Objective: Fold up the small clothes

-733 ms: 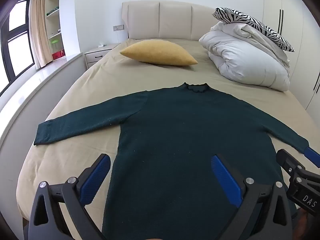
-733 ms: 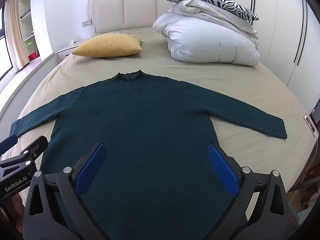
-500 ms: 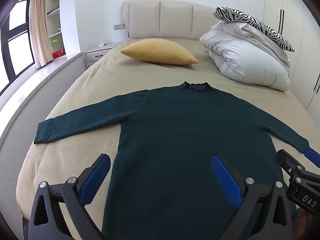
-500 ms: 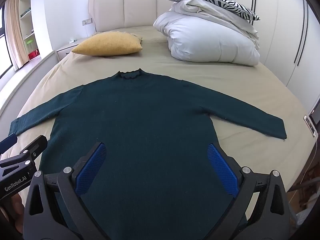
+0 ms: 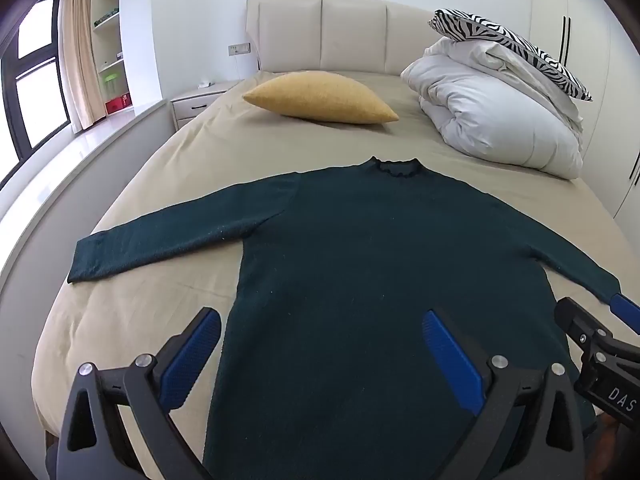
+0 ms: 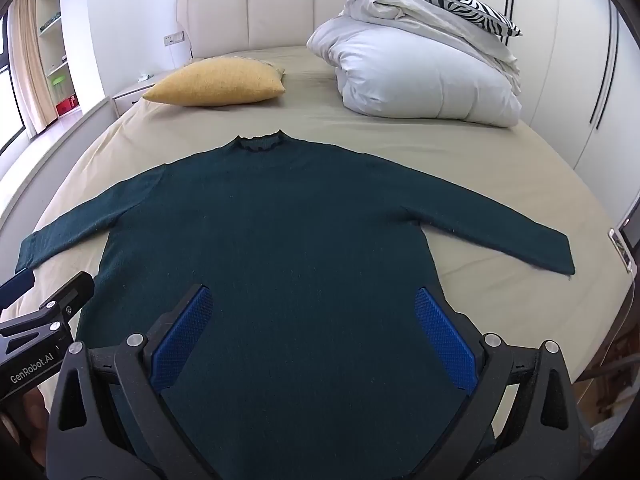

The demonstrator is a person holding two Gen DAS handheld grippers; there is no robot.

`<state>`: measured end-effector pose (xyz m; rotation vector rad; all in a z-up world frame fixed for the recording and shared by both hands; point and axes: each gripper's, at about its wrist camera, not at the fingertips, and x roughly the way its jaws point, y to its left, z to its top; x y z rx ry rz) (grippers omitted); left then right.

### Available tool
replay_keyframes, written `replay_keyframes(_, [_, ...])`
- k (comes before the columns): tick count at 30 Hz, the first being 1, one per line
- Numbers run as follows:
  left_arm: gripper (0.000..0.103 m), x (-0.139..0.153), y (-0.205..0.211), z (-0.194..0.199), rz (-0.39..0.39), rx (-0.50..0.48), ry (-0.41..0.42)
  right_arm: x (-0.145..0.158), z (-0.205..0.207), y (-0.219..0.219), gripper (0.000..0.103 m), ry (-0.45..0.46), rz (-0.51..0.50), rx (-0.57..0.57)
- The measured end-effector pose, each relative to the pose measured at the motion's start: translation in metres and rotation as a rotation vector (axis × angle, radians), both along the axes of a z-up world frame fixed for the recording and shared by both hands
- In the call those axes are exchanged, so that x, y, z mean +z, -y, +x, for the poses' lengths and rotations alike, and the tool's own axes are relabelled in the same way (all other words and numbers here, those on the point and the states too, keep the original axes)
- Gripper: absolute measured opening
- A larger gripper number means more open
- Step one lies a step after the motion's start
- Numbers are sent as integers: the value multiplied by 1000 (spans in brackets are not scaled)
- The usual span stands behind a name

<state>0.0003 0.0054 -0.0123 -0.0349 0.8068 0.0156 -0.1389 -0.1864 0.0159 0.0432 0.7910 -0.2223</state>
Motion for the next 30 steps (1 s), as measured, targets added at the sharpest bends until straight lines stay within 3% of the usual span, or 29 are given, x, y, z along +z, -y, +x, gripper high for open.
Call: replay_keyframes(30, [103, -1, 1, 1, -3, 2, -8, -1, 4, -4, 103, -12, -5, 6])
